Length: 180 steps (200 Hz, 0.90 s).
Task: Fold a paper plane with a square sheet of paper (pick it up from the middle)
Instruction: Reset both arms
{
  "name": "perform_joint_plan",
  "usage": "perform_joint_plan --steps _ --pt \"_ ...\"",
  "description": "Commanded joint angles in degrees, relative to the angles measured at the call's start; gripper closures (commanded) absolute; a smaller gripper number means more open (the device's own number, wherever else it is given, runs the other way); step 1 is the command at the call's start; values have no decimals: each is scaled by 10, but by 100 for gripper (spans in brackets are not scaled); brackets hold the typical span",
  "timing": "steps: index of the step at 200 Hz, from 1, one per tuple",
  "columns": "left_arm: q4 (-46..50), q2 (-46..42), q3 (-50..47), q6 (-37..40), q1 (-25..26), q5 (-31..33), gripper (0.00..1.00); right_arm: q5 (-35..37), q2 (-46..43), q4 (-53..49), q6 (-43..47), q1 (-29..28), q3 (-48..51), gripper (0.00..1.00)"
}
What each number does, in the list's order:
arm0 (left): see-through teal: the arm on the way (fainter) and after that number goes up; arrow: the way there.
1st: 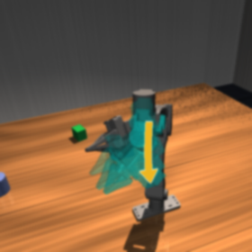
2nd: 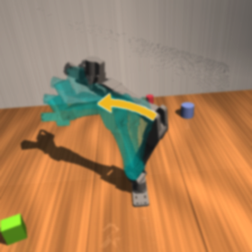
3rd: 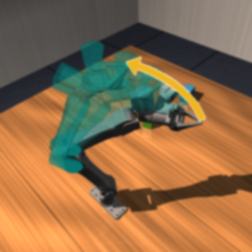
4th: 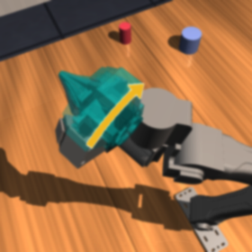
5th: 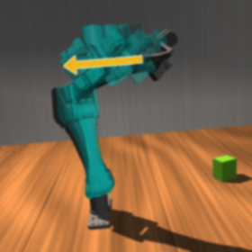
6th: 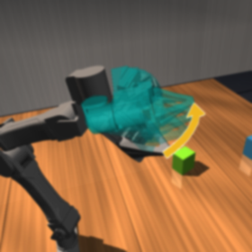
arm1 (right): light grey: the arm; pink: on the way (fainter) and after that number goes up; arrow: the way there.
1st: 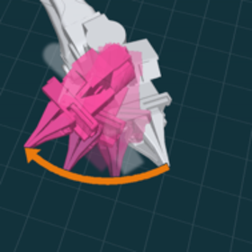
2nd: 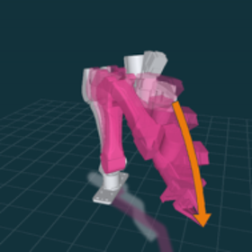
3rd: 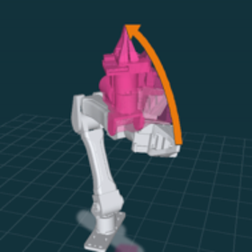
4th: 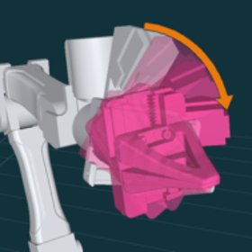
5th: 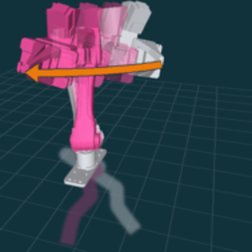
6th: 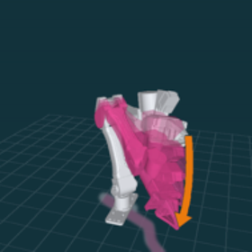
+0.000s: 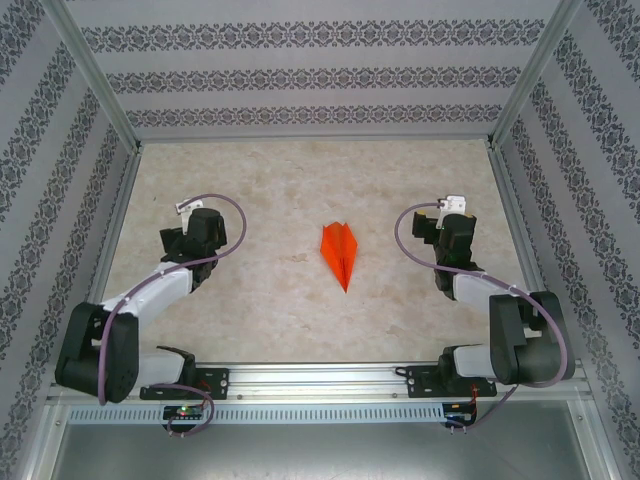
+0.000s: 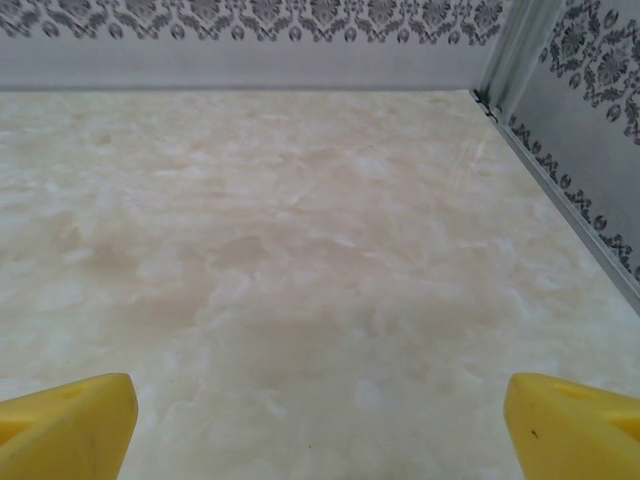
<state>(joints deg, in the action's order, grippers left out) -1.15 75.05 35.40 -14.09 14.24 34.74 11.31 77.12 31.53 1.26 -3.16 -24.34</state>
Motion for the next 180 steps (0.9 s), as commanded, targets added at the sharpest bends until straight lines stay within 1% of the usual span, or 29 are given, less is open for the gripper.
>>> perform_joint_plan --steps 1,6,10,19,25,32,39,45,51,55,60,66,72,84,88,92,95,97,103,106,115,125,134,143,151,159,166,180 --pt "-168 42 -9 98 -8 -54 0 -53 16 90 21 7 5 6" --pt "-193 53 -11 113 -8 -70 0 -52 32 105 21 8 4 6" --pt "-194 62 -7 125 -9 -80 0 -53 42 108 20 9 1 6" --pt "-206 82 -3 145 -9 -84 0 -41 60 109 4 16 -6 6" --pt "-228 92 -9 160 -9 -90 0 -65 67 110 -6 30 -6 6" --pt "-274 104 -26 176 -9 -94 0 -78 79 153 -12 41 8 6" --pt "-325 117 -46 186 -12 -95 0 -77 92 208 -11 40 27 5" --pt "-360 124 -59 189 -15 -106 0 -82 99 234 -6 38 35 5" --pt "-391 132 -70 185 -24 -115 0 -86 95 218 -4 36 33 5" --pt "-379 129 -69 173 -30 -116 0 -86 87 191 -3 36 26 5" --pt "-374 126 -70 163 -42 -136 0 -79 83 168 -6 36 19 6" --pt "-396 129 -80 155 -57 -159 0 -61 90 184 -13 36 19 5" --pt "-395 124 -86 139 -72 -180 0 -52 94 197 -14 36 23 3" --pt "-431 124 -109 129 -97 -238 0 -48 85 176 -15 35 19 2" --pt "-462 134 -122 132 -100 -249 0 -47 88 186 -14 35 22 2" --pt "-527 153 -138 141 -98 -250 0 -47 90 193 -13 34 24 2" --pt "-552 161 -145 143 -98 -251 0 -45 90 193 -13 34 24 2" --pt "-551 161 -145 142 -98 -251 0 -44 88 191 -13 34 24 2" --pt "-474 140 -128 136 -99 -255 0 -45 86 182 -14 34 22 2" --pt "-455 135 -121 136 -99 -257 0 -46 86 182 -15 34 22 2" --pt "-514 155 -131 144 -97 -257 0 -47 88 188 -14 34 23 2" --pt "-464 140 -122 141 -97 -257 0 -47 86 184 -14 34 22 2" --pt "-501 150 -129 144 -95 -251 0 -47 87 186 -14 34 22 2" --pt "-470 141 -123 141 -95 -250 0 -47 87 184 -14 34 22 2" --pt "-496 148 -129 143 -95 -249 0 -47 87 186 -14 35 22 2" --pt "-477 142 -126 142 -95 -250 0 -47 87 185 -14 34 22 2" --pt "-489 144 -128 145 -94 -250 0 -46 87 185 -14 34 22 2" --pt "-481 143 -125 148 -91 -257 0 -47 87 185 -14 34 22 2"
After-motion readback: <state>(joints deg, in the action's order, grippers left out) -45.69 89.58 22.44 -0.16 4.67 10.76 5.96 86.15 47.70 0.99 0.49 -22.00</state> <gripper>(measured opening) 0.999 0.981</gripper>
